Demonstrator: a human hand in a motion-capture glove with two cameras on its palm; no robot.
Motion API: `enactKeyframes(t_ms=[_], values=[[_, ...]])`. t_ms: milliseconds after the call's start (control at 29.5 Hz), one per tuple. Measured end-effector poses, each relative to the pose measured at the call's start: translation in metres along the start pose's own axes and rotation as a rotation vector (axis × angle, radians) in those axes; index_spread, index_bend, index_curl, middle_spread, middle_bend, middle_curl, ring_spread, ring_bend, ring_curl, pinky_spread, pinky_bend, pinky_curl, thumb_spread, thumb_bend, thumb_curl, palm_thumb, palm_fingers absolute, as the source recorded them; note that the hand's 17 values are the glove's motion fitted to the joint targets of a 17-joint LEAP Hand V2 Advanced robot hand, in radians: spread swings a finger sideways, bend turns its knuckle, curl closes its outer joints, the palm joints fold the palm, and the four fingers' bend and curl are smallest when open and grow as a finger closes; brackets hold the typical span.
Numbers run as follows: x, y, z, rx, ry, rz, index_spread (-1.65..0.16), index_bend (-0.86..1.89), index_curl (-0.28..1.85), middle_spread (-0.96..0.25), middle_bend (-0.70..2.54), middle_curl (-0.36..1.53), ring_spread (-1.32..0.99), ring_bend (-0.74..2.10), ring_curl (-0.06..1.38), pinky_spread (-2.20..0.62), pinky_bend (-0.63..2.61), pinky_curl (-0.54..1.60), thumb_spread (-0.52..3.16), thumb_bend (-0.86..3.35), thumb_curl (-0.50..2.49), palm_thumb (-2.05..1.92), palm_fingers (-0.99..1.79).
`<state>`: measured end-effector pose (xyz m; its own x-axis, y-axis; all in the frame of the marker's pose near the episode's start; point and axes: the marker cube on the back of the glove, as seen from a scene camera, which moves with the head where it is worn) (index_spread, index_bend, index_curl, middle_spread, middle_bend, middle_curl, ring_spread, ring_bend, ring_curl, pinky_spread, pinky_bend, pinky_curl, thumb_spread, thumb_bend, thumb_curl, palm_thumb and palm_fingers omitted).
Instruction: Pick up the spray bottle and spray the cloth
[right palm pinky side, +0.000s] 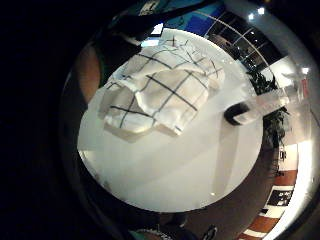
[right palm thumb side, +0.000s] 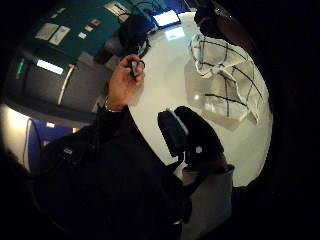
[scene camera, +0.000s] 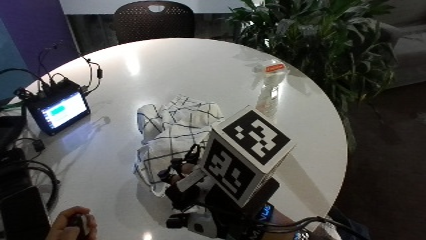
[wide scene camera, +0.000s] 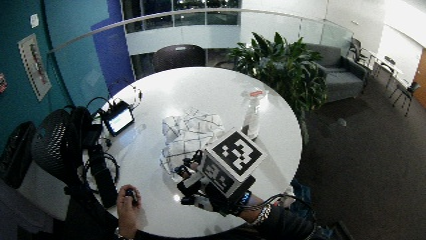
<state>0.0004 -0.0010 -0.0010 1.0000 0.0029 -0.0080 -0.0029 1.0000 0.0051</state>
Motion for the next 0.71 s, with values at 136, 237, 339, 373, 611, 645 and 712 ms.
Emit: enactKeyframes(t_ms=[136, 237, 339, 373, 611, 645, 712], values=[[0.003, -0.001, -0.004, 0.021, 0.017, 0.012, -0.27, 0.27, 0.15, -0.03, 0.29, 0.13, -0.03, 0.32, 0.14, 0.16, 0.26, 0.12, 0.61, 0.26, 0.09, 0.43, 0.66], [0.007, 0.0, -0.007, 0.036, 0.017, 0.031, -0.31, 0.26, 0.2, -0.03, 0.29, 0.16, -0.04, 0.32, 0.18, 0.19, 0.25, 0.15, 0.75, 0.25, 0.11, 0.45, 0.65], [0.013, 0.002, -0.008, 0.04, 0.015, 0.059, -0.34, 0.25, 0.22, -0.04, 0.28, 0.19, -0.04, 0.32, 0.2, 0.21, 0.23, 0.17, 0.85, 0.25, 0.12, 0.48, 0.65], [0.015, 0.002, -0.009, 0.04, 0.014, 0.072, -0.34, 0.24, 0.23, -0.04, 0.28, 0.19, -0.04, 0.32, 0.2, 0.22, 0.23, 0.18, 0.88, 0.24, 0.13, 0.48, 0.66], [0.039, 0.009, -0.007, 0.048, 0.018, 0.178, -0.37, 0.2, 0.27, -0.04, 0.25, 0.23, -0.04, 0.31, 0.23, 0.24, 0.19, 0.21, 1.02, 0.22, 0.16, 0.53, 0.67], [0.044, 0.01, -0.007, 0.049, 0.02, 0.194, -0.37, 0.2, 0.27, -0.04, 0.24, 0.24, -0.04, 0.3, 0.23, 0.24, 0.19, 0.21, 1.03, 0.22, 0.16, 0.53, 0.67], [0.054, 0.012, -0.008, 0.053, 0.022, 0.229, -0.38, 0.2, 0.28, -0.03, 0.21, 0.24, -0.04, 0.3, 0.24, 0.24, 0.19, 0.22, 1.05, 0.21, 0.17, 0.55, 0.66]])
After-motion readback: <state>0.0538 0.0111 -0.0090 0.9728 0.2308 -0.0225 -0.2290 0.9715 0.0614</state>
